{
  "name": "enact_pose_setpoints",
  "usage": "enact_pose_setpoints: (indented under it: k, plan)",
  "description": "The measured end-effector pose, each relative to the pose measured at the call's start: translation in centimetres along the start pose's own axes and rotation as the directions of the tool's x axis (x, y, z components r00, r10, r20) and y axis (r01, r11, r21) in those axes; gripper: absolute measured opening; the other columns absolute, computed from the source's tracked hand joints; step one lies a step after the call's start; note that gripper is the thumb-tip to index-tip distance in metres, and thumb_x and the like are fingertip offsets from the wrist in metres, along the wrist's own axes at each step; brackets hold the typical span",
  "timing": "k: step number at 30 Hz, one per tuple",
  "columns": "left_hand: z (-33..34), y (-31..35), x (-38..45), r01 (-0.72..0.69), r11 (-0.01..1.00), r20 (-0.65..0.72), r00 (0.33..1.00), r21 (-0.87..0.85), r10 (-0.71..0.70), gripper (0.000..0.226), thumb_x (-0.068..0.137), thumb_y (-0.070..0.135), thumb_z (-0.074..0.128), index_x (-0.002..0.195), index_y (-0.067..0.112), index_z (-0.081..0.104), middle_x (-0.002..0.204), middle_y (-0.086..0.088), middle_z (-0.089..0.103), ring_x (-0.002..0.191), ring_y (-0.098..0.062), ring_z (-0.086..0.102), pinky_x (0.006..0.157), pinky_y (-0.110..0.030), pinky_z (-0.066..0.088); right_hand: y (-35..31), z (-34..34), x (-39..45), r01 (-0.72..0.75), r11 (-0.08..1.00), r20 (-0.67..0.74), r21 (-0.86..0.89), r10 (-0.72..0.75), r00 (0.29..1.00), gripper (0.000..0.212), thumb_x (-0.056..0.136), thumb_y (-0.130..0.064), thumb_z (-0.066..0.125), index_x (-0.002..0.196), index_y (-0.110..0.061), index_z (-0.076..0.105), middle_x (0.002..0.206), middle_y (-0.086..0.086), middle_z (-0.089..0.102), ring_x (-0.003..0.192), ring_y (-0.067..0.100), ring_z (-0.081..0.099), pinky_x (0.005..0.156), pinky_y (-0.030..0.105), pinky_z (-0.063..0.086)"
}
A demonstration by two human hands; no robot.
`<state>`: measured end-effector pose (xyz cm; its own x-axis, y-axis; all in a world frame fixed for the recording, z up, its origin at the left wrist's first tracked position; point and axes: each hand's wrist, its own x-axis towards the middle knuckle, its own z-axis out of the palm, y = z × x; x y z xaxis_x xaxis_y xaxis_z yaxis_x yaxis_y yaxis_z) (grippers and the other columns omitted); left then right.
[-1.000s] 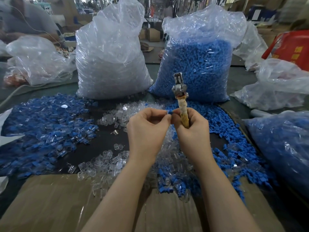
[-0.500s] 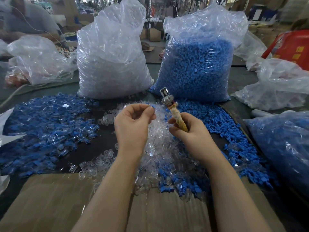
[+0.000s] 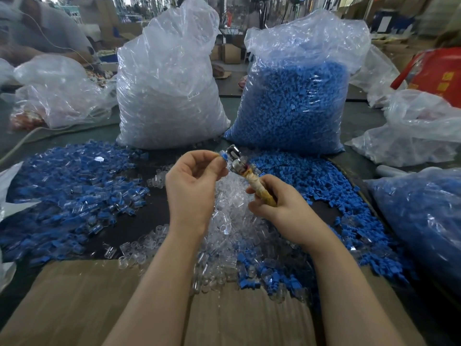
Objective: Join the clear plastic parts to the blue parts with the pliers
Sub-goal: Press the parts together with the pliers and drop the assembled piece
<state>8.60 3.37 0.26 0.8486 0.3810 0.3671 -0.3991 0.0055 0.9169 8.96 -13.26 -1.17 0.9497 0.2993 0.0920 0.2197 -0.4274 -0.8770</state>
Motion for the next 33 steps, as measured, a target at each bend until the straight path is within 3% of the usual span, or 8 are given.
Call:
enact_pose_setpoints:
  k: [10,16,22,27,33]
  plan:
    - [-0.02,0.15,-0.15,-0.032,0.999,0.055,0.998,-0.019,0.033,0.003,0.088,-0.001,0.068,0.091,0.0,0.068,0.077,-0.005,0.071,0.068,-0.007,0.065,0.068,-0.018,0.053,-0.13,0.01,-0.18,0.037,0.992,0.01,-0.117,-0.036,0.999,0.016,0.091,-0.014,0.062,0.103,-0.017,0.052,0.078,0.001,0.05,0.062,0.015,0.043,0.061,0.034,0.039]
    - [-0.19,0.14,-0.21,-0.035,0.998,0.096,0.995,-0.057,0.04,0.008,0.087,-0.001,0.068,0.088,0.006,0.068,0.076,0.001,0.071,0.07,-0.008,0.066,0.068,-0.017,0.053,-0.44,0.21,-0.28,0.054,0.98,0.023,-0.19,-0.05,0.998,0.02,0.091,-0.013,0.062,0.105,-0.018,0.049,0.094,0.007,0.059,0.075,0.022,0.052,0.071,0.043,0.047]
    - [-0.41,0.11,-0.23,-0.04,0.997,0.119,0.992,-0.059,0.047,0.01,0.087,-0.001,0.067,0.088,0.009,0.068,0.076,0.002,0.072,0.072,-0.01,0.067,0.07,-0.019,0.054,-0.13,0.24,-0.26,0.047,0.979,0.017,-0.2,-0.044,0.999,0.019,0.087,-0.007,0.06,0.1,-0.017,0.05,0.075,0.001,0.049,0.061,0.016,0.041,0.06,0.035,0.036]
    - [-0.2,0.25,-0.13,-0.033,0.996,0.097,0.994,-0.079,0.041,0.011,0.088,-0.001,0.067,0.086,0.01,0.068,0.074,0.005,0.071,0.07,-0.008,0.066,0.068,-0.017,0.053,-0.31,0.43,-0.22,0.064,0.971,-0.022,-0.228,-0.071,0.997,0.019,0.077,-0.008,0.054,0.093,-0.018,0.05,0.08,0.012,0.054,0.062,0.025,0.044,0.056,0.038,0.037]
    - [-0.1,0.18,-0.2,-0.025,0.996,0.09,0.995,-0.083,0.033,0.012,0.088,-0.002,0.066,0.085,0.01,0.067,0.071,0.006,0.071,0.067,-0.006,0.065,0.067,-0.016,0.052,-0.35,0.76,-0.21,0.046,0.974,-0.026,-0.223,-0.054,0.998,0.017,0.07,-0.019,0.049,0.087,-0.022,0.049,0.073,0.007,0.052,0.057,0.016,0.041,0.055,0.035,0.035]
